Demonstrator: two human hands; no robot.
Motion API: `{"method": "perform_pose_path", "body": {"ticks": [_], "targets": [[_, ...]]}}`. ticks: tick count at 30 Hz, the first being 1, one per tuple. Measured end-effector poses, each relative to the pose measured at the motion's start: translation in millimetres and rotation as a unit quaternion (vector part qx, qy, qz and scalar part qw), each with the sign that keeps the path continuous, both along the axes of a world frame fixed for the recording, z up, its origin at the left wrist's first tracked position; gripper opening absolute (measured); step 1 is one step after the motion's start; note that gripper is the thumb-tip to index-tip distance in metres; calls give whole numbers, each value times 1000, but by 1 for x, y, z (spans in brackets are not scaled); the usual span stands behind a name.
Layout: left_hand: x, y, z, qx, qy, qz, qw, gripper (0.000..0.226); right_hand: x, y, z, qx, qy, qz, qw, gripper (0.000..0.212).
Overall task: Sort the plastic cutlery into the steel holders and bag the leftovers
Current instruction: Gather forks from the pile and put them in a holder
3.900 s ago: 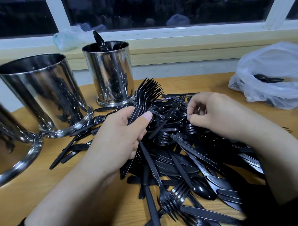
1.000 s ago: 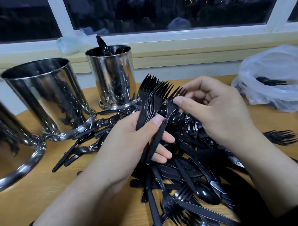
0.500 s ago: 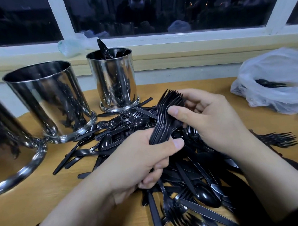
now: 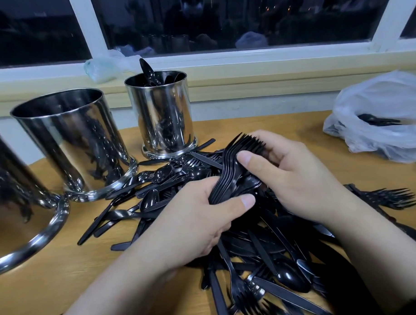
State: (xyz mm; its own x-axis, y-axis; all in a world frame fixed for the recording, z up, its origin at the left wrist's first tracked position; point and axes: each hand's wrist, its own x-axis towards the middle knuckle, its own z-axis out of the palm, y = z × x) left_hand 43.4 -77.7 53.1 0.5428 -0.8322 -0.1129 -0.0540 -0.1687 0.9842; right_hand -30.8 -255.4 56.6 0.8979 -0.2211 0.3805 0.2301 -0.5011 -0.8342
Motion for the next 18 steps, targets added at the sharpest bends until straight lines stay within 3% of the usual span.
{"method": "perform_pose_path", "body": {"ticks": [10, 15, 18], "targets": [[3, 2, 1, 2, -21, -20, 1000, 24, -2, 6, 6, -13, -12, -15, 1000, 21], [10, 3, 0, -42, -48, 36, 997, 13, -2, 5, 7, -8, -31, -57, 998, 17], [15, 2, -2, -80, -21, 89, 993, 16, -1, 2, 7, 30, -52, -83, 995, 13]]}}
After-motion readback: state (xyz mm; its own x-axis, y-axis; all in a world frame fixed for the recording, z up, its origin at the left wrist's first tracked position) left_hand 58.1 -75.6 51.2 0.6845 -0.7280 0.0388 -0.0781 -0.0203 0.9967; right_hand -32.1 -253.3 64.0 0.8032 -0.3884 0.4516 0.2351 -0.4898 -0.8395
